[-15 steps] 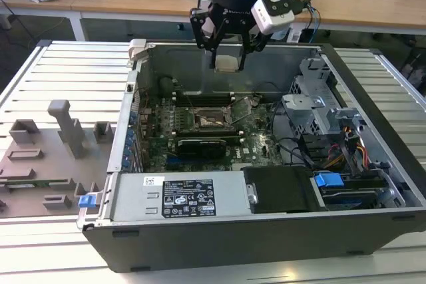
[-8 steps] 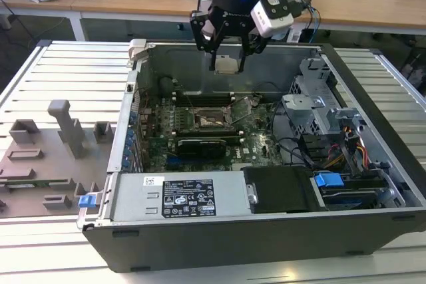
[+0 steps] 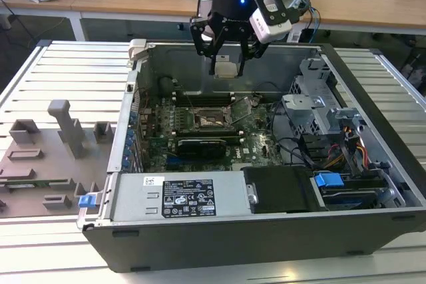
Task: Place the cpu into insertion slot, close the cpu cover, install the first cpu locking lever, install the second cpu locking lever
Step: 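Place the cpu into insertion slot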
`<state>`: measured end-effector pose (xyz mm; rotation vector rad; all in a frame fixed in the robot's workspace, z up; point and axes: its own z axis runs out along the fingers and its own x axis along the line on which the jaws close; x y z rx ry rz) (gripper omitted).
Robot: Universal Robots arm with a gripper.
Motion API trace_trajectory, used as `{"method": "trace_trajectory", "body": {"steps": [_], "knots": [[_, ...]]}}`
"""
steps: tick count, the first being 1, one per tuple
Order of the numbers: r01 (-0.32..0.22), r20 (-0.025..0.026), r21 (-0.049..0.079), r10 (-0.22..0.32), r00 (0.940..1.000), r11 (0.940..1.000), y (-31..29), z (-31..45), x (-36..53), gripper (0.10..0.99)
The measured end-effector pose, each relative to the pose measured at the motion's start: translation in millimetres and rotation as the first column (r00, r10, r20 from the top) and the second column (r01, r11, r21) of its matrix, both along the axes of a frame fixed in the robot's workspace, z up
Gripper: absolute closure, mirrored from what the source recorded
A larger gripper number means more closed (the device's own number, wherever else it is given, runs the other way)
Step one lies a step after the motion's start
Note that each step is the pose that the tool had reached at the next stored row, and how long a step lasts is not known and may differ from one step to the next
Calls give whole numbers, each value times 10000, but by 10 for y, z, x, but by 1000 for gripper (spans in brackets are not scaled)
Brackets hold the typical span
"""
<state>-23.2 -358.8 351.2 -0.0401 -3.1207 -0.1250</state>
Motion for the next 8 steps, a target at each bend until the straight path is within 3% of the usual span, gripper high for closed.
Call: {"method": "trace_trajectory", "body": {"steps": [8], "knots": [[0,0,-7,0,10000,10000,0,-82,0,545]]}}
